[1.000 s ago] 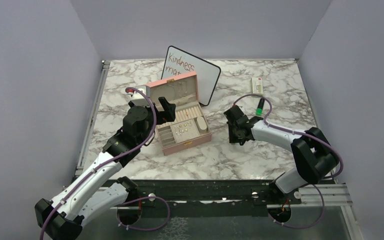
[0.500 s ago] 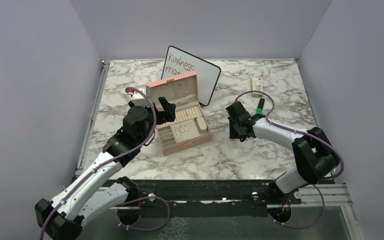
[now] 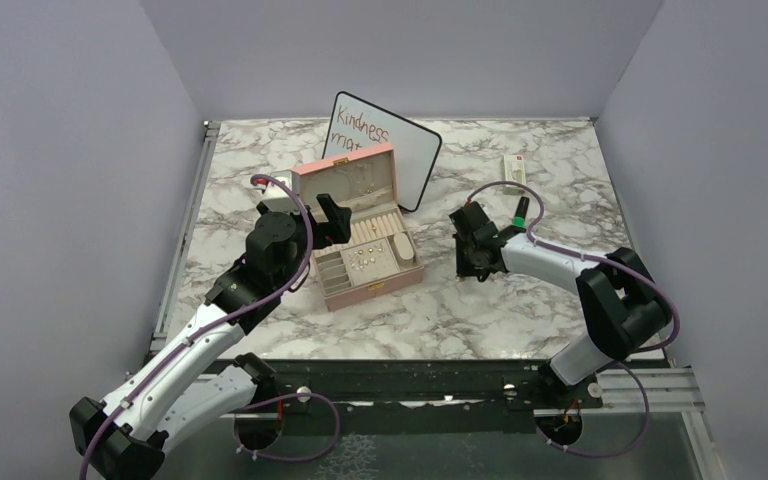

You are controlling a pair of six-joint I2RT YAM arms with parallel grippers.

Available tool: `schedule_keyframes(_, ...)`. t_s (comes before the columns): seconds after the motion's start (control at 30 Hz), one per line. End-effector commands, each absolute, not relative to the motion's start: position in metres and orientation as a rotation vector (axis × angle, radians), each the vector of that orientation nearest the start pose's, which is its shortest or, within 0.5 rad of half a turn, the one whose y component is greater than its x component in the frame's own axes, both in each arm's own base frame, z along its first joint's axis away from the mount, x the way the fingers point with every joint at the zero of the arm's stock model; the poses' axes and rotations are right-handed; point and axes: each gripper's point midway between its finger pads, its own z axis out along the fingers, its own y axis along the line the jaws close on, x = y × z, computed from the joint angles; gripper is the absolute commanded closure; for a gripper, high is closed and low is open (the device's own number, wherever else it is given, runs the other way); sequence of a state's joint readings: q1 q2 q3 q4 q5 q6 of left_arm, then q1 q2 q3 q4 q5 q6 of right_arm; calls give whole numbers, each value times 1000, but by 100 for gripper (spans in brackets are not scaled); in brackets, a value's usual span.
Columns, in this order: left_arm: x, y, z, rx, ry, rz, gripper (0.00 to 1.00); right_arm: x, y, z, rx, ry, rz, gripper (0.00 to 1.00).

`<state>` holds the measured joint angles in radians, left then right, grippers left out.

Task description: Organize the mixed jewelry

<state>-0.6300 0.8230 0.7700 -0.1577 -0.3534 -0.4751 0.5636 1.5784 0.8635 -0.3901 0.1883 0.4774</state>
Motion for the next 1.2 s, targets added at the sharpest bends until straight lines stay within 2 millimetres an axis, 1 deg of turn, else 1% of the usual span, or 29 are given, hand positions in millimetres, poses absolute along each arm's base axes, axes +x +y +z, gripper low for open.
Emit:
schedule_keyframes(0.0, 285, -154, 268, -131, 1775, -498, 1, 282, 164, 23, -59, 2655, 119, 81)
schedule_keyframes(0.27, 284, -156, 268, -129, 1778, -511, 1, 278, 161, 17, -67, 2678, 111, 89)
schedule_keyframes(0.43, 282, -161, 266, -127, 1788, -541, 1, 277, 161, 15, -66, 2690, 112, 88)
schedule_keyframes(0.63, 279, -180, 254, -106, 1841, -640, 1, 274, 161, 11, -66, 2706, 116, 85)
schedule_keyframes(0.7, 276, -189, 249, -97, 1860, -692, 1, 273, 161, 11, -67, 2708, 119, 88)
schedule_keyframes(0.77, 274, -198, 243, -93, 1876, -747, 1, 274, 160, 13, -64, 2700, 113, 93)
schedule_keyframes(0.83, 272, -207, 237, -92, 1898, -799, 1, 276, 160, 18, -57, 2683, 112, 97)
schedule_keyframes(0.9, 269, -215, 232, -92, 1921, -848, 2, 280, 160, 27, -45, 2649, 120, 99)
schedule_keyframes(1.0, 267, -226, 225, -92, 1957, -912, 3, 287, 162, 46, -34, 2579, 158, 99)
schedule_keyframes(1.1, 263, -240, 219, -67, 1993, -989, 2, 291, 167, 66, -32, 2511, 226, 99)
schedule_keyframes(1.17, 261, -252, 221, -45, 1991, -1058, 1, 292, 173, 79, -40, 2469, 286, 99)
